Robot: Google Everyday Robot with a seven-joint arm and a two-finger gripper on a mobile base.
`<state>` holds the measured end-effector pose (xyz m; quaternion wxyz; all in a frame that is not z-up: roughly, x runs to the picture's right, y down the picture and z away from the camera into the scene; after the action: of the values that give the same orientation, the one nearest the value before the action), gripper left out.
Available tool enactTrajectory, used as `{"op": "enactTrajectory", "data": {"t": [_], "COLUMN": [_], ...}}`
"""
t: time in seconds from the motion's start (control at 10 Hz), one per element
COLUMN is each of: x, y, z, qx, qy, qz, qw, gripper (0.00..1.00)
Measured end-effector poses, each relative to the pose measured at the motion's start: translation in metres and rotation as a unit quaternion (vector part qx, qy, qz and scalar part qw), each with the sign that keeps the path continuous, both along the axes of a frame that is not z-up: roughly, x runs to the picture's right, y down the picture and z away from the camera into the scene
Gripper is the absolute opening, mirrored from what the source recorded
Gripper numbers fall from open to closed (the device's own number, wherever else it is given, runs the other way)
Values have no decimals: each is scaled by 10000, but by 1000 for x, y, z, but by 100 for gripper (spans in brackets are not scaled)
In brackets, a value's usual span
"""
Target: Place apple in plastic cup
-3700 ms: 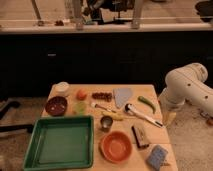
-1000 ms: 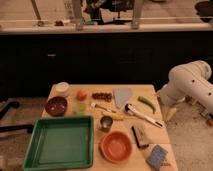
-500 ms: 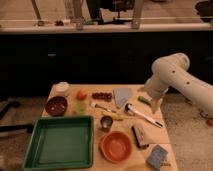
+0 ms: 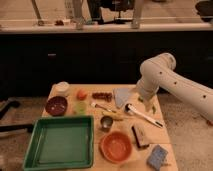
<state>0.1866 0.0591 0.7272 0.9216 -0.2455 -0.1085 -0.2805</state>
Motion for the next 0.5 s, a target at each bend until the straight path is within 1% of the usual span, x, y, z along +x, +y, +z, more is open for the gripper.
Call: {"op": "enactTrajectory", "data": {"t": [0.4,0.5], "x": [-1,-2], "y": [0,1], "z": [-1,3], "qx": [1,73], "qy": [-28,-97], "qz": [21,8], "qw": [10000,9999], "gripper": [80,80]}}
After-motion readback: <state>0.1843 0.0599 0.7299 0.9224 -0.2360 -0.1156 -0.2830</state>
